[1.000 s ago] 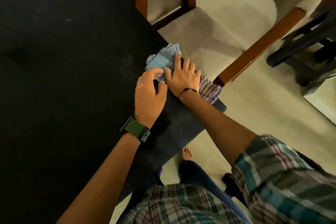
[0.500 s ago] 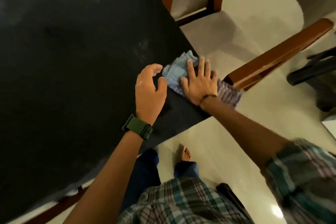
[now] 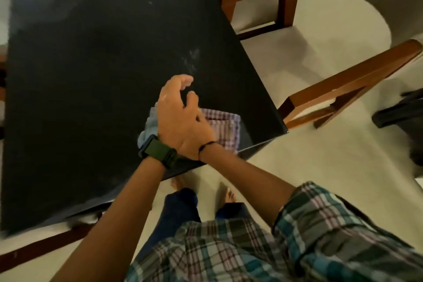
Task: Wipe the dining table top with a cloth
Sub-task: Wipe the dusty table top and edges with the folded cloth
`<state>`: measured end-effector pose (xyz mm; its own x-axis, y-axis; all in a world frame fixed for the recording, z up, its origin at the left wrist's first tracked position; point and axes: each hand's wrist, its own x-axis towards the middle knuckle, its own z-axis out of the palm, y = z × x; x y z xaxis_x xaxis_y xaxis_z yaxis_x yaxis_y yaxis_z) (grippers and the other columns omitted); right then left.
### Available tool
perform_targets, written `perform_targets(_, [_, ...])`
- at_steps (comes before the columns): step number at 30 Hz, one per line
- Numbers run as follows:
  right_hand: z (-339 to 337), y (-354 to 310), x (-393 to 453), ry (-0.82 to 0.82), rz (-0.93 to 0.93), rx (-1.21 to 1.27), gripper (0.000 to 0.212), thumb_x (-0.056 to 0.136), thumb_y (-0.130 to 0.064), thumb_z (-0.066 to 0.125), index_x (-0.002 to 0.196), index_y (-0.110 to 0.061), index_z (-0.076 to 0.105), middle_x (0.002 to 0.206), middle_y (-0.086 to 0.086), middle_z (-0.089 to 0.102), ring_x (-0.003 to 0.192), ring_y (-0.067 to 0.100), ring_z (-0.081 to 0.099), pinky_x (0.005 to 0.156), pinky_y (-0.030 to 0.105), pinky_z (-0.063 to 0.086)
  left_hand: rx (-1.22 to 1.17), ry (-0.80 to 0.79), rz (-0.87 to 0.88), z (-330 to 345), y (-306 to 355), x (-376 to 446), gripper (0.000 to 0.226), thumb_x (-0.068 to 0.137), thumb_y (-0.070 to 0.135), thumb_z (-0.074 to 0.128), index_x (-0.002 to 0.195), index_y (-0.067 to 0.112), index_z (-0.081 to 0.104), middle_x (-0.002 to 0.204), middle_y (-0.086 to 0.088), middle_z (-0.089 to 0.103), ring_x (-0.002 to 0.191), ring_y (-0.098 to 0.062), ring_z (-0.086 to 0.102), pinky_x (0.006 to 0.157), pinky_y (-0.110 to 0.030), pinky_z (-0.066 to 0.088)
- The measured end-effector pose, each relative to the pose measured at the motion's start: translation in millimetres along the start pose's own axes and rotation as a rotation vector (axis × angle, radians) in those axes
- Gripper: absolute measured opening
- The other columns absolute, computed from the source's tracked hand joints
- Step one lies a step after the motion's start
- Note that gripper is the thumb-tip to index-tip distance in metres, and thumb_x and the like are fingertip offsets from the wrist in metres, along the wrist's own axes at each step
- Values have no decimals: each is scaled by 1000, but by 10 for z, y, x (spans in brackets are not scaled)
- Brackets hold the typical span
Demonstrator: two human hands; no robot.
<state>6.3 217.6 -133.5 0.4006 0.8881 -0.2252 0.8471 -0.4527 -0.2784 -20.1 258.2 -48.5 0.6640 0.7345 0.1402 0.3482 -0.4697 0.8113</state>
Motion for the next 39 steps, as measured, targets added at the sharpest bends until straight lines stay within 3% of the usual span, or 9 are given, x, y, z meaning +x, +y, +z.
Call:
perform_targets(11, [-186,1722,-750,10,299,-172,69,87,-58,-2,148,-25,-8,157,0,-11,144,20,-13,116,42,-6,59,-18,64,-410,-281,-40,28,87,7,51,115,8,52,116,-9,58,109,-19,53,93,-26,40])
perform_targets(18, [-66,749,-384,-136,-171,-344,66,95,-52,0,145,-12,18,151,13,28,140,33,21,110,47,13,74,124,0,-915,-486,61,28,87,8,50,116,9,51,117,-9,57,110,-20,52,92,-26,40])
perform_targets(23, [81,-194,-51,-238,-465,-333,67,92,-54,10,149,-19,7,156,4,4,144,26,-1,115,42,-8,89,170,-92,-1085,-639,-58,28,88,10,50,115,10,51,118,-8,56,109,-18,51,90,-27,41])
perform_targets(25, [35,-633,19,-304,-532,-314,64,93,-52,18,144,-16,32,151,9,30,142,28,20,116,45,6,86,180,-106,-1091,-708,-134,28,88,9,50,115,9,52,117,-9,57,108,-20,52,91,-30,43])
perform_targets(28, [-281,-1197,-31,-433,-522,-181,28,99,-32,35,111,-15,53,112,6,55,109,15,47,99,32,28,89,212,-144,-1069,-802,-279,28,86,9,50,114,11,53,115,-7,58,108,-18,52,92,-30,43])
perform_targets(30, [-535,-1356,-65,-659,-439,-233,32,100,-17,33,129,-4,42,125,14,47,113,22,43,90,22,31,130,224,-185,-1041,-877,-344,29,85,13,50,113,17,53,116,-3,58,109,-15,52,97,-36,44])
perform_targets(33, [-344,-1284,-36,-581,-501,-175,38,99,-24,40,128,0,48,116,15,54,84,17,45,77,6,37,189,203,-244,-1095,-946,-424,30,85,21,46,114,24,50,118,0,56,111,-16,51,97,-38,42])
perform_targets(36, [48,-815,-60,-322,-743,-320,66,89,-58,42,138,-14,39,143,7,43,132,24,36,115,43,19,167,154,-238,-1224,-966,-520,29,88,12,49,117,13,51,119,-6,56,112,-17,50,90,-22,37])
perform_targets(39, [28,107,-232,-240,-696,-459,81,87,-65,36,150,-22,6,156,5,12,144,23,6,117,45,4,153,194,-277,-1336,-1011,-613,28,88,10,49,116,12,52,119,-7,57,112,-18,50,90,-24,38])
